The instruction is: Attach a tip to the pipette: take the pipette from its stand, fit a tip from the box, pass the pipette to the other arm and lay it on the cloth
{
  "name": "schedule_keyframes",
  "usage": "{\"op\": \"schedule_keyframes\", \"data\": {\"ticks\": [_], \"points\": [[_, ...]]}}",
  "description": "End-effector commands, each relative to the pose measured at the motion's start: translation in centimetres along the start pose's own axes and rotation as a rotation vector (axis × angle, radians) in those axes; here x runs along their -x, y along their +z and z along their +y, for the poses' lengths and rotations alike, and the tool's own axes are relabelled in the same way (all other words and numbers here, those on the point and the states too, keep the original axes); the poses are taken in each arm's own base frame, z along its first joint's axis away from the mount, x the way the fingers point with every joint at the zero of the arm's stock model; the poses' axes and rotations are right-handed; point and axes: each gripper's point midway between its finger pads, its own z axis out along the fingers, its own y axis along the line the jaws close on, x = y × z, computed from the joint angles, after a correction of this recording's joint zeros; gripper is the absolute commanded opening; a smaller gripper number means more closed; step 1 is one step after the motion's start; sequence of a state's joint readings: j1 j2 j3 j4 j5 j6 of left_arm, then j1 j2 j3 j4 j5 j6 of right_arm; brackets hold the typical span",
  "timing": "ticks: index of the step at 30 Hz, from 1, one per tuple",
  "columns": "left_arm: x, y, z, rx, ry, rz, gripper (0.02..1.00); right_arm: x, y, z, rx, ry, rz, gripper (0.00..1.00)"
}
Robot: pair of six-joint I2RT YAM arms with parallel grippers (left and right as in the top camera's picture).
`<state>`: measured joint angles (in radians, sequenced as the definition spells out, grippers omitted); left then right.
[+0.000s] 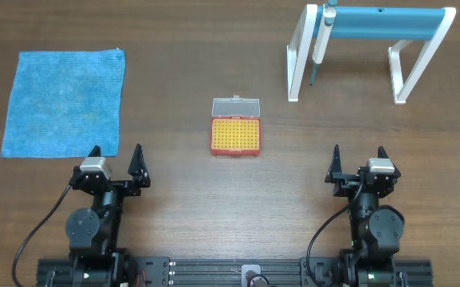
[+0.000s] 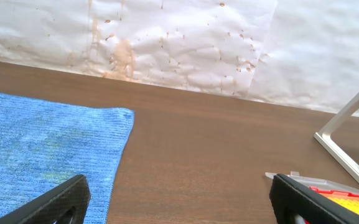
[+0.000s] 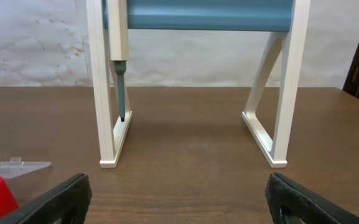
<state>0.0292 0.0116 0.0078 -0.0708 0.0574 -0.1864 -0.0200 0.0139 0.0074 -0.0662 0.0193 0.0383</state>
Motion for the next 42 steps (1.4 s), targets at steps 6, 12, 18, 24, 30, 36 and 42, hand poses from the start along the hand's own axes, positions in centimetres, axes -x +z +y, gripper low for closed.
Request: {"op": "schedule_keyframes", "data": {"ticks": [6,12,18,24,30,36,42], "points": [[-0.1,0.0,-0.4,-0.022,0.012,0.002,0.934,-0.1,0.0,0.0,0.003,-0.017,-0.002,0.906],[-0.1,0.0,-0.4,-0.022,0.012,0.002,0.932,0.0,0.0,0.0,0.003,-0.017,-0.003,0.906],[-0.1,0.0,-0.4,-0.022,0.012,0.002,0.932,0.1,0.0,0.0,0.003,-0.016,-0.007,0.906],[-0.1,0.0,-0.4,-0.022,0.012,0.002,0.932,0.0,0.0,0.0,0.003,0.054,-0.003,0.906],[-0.1,0.0,-0.4,-0.022,0.012,0.002,0.93,0.0,0.0,0.0,0.003,0.054,-0.004,0.906],[-0.1,0.0,-0.4,-0.022,0.012,0.002,0.932,0.0,0.0,0.1,0.005,0.06,-0.003,0.906],[-0.1,0.0,-0.4,-0.022,0.012,0.002,0.932,-0.1,0.7,1.3,0.055,0.093,0.011,0.908]]}}
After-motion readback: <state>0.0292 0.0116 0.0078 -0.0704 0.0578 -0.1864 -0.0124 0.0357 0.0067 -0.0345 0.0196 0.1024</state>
